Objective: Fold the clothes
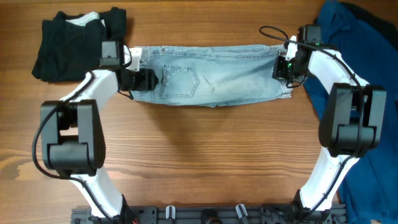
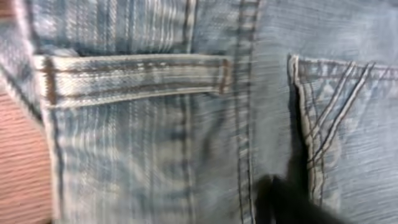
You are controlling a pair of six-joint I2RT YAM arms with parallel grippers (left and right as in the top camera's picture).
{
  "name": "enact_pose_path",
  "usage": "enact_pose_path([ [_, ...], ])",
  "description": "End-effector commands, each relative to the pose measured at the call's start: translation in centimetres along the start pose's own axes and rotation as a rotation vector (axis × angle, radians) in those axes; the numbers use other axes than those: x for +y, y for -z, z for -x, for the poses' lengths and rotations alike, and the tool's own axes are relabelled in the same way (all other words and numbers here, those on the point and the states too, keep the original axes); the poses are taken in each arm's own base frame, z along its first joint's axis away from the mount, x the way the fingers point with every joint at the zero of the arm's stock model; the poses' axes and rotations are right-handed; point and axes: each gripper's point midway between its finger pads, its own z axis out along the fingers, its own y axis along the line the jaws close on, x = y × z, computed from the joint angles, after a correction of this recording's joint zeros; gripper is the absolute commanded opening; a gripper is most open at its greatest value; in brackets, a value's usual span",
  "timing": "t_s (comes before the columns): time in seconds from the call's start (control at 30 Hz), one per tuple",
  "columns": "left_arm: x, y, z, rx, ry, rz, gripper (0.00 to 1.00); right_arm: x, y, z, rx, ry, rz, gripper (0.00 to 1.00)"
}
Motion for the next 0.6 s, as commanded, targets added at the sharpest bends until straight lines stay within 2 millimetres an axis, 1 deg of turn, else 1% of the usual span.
enact_pose_path([
  [0.0, 1.0, -2.8, -3.6, 0.116, 0.032, 0.065, 0.04, -0.3, -1.1, -0.8, 0.03, -0.02, -0.003, 0.04],
  [0.07, 3.3, -2.3, -3.5, 0.104, 0.103, 0.155, 0.04, -0.3, -1.1, -0.8, 0.031, -0.019, -0.002, 0.04],
  [0.13, 4.6, -1.3, -3.0, 0.081, 0.151, 0.175, 0.04, -0.3, -1.1, -0.9, 0.037, -0.021, -0.003, 0.04],
  [0.2, 5.2, 0.8, -1.5, 0.034, 0.194, 0.181, 0.04, -0.2, -1.1, -1.4, 0.055, -0.024, 0.002, 0.04],
  [0.23, 5.2, 2.4, -0.4, 0.001, 0.201, 0.184, 0.04, -0.2, -1.1, -1.6, 0.065, -0.026, 0.006, 0.04],
  [0.27, 4.7, 4.2, 0.9, -0.033, 0.193, 0.185, 0.04, 0.0, -1.0, -1.9, 0.076, -0.029, 0.02, 0.04],
  [0.33, 3.8, 7.0, 2.5, -0.082, 0.179, 0.183, 0.04, 0.8, -1.0, -2.4, 0.098, -0.035, 0.063, 0.04],
  [0.43, 2.1, 11.6, 4.8, -0.156, 0.144, 0.18, 0.04, 3.2, -0.4, -2.7, 0.121, -0.039, 0.199, 0.04],
  [0.47, 1.5, 12.9, 5.2, -0.169, 0.128, 0.174, 0.04, 3.9, 0.0, -2.7, 0.122, -0.026, 0.243, 0.04],
  [0.53, 0.9, 14.7, 5.6, -0.169, 0.11, 0.174, 0.04, 5.5, 1.0, -2.7, 0.123, -0.018, 0.331, 0.05],
  [0.57, 0.4, 15.6, 5.7, -0.156, 0.098, 0.169, 0.04, 6.3, 1.8, -2.5, 0.116, -0.015, 0.375, 0.08],
])
